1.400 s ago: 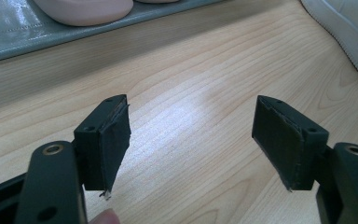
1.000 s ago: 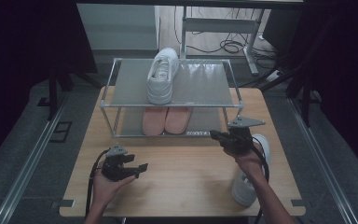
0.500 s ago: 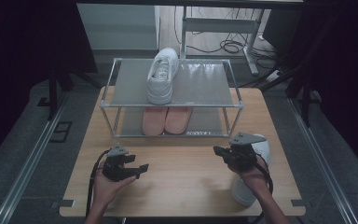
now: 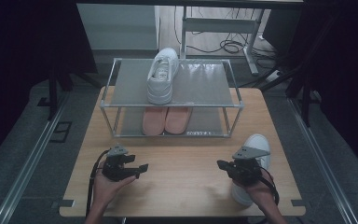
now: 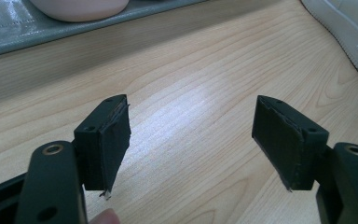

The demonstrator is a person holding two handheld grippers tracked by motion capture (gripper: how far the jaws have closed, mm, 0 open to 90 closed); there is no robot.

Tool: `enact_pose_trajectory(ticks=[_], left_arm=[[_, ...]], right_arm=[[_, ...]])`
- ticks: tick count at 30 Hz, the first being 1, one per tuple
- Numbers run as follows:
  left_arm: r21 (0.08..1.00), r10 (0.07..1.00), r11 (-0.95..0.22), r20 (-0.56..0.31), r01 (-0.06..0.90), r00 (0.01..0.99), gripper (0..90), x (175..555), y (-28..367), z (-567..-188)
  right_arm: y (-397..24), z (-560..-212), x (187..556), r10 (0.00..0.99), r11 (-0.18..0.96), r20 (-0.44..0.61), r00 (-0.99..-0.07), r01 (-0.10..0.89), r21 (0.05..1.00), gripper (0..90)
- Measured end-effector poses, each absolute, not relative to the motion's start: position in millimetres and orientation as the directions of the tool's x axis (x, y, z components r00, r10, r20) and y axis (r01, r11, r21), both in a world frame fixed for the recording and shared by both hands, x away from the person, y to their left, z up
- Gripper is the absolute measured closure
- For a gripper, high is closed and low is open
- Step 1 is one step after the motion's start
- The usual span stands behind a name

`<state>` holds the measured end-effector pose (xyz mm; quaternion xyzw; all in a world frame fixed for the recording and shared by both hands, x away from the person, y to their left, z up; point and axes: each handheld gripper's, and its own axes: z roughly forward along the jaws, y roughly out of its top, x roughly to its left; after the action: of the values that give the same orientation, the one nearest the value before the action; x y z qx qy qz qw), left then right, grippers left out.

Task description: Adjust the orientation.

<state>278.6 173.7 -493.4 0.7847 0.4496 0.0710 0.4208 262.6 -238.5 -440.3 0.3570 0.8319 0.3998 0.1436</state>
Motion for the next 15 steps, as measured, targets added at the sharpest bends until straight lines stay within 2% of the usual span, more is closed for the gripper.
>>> enact_pose_trajectory(ticks=[6,15], left_arm=[[0.722,0.765,-0.239,-0.271,0.649,0.584,28.4,279.1,174.6,-494.2],[0.723,0.767,-0.233,-0.275,0.65,0.58,28.3,278.9,174.7,-493.7]], right_arm=[[-251.3,-443.7,252.4,0.734,0.414,0.048,-0.678,0.502,0.759,90.0],[-255.6,-445.0,232.9,0.725,0.44,0.042,-0.687,0.509,0.74,90.0]])
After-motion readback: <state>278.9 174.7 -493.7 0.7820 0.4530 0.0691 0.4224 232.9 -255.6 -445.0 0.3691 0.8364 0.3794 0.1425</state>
